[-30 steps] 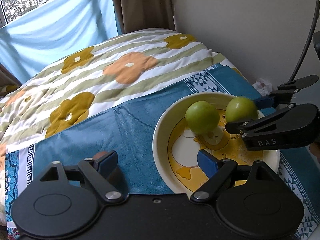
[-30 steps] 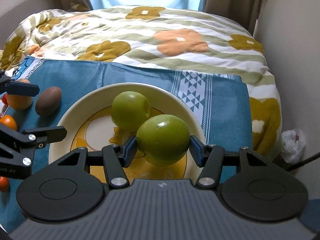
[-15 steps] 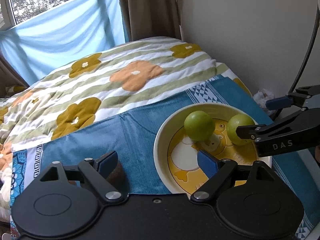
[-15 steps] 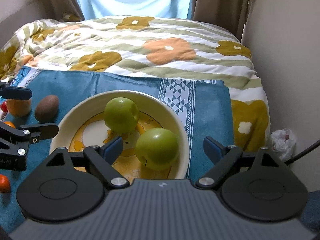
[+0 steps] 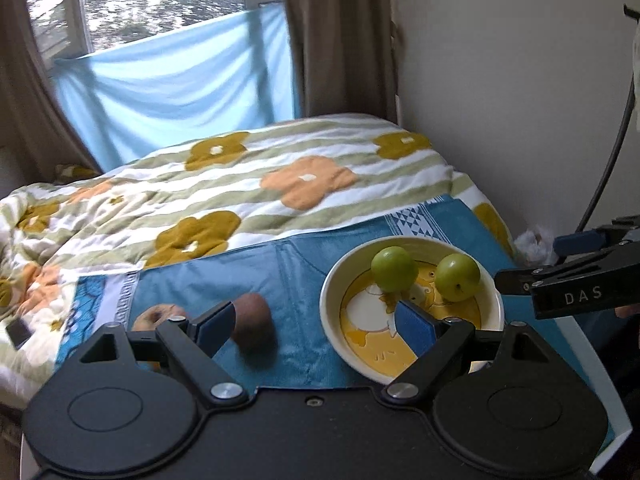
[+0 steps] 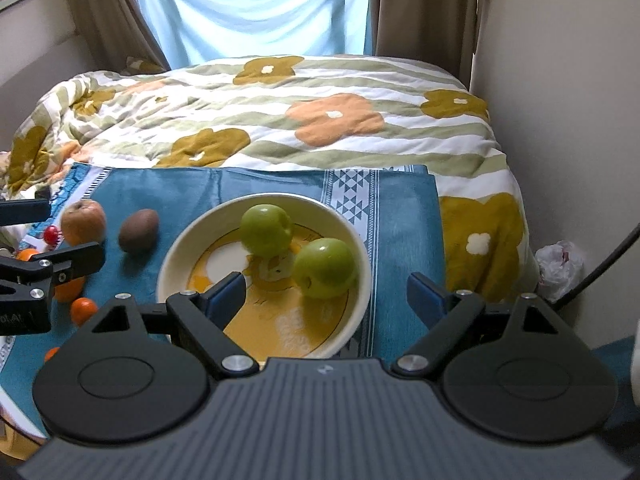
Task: Organize fruits
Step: 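Withdraw both tools from the bowl toward the oranges, then grasp a large orange with the left tool while the right tool grasps another orange, then carry both oranges to the white bowl and open the left tool inside it, then lower the orange into the white bowl and open the right tool, then withdraw both tools from the bowl toward the remaining fruit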
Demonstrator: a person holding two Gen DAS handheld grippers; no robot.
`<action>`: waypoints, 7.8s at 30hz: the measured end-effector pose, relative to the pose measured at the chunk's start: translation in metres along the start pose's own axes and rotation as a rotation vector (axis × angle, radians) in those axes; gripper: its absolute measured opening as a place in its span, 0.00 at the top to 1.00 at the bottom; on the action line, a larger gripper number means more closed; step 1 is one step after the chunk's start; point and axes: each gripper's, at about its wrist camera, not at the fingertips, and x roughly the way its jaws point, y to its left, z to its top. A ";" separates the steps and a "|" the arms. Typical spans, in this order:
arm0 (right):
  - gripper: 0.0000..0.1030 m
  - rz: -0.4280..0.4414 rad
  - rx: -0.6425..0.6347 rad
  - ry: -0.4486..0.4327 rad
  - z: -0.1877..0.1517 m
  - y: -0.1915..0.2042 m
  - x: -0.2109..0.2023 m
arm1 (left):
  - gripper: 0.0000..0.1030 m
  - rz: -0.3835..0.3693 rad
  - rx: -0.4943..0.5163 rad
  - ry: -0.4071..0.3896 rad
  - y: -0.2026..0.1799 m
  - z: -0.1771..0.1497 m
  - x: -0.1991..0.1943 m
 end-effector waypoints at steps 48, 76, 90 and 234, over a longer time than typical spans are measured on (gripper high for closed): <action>0.03 0.181 -0.077 0.026 -0.033 0.259 0.073 | 0.16 -0.024 0.136 0.129 0.227 -0.112 0.035; 0.14 0.168 -0.192 0.074 -0.038 0.302 0.108 | 0.36 -0.107 0.165 0.158 0.238 -0.125 0.059; 0.28 0.164 -0.254 0.083 -0.037 0.310 0.121 | 0.36 -0.038 0.098 0.143 0.250 -0.132 0.040; 0.00 0.145 -0.093 -0.085 -0.027 0.038 -0.045 | 0.08 0.094 -0.108 0.001 0.030 -0.042 -0.067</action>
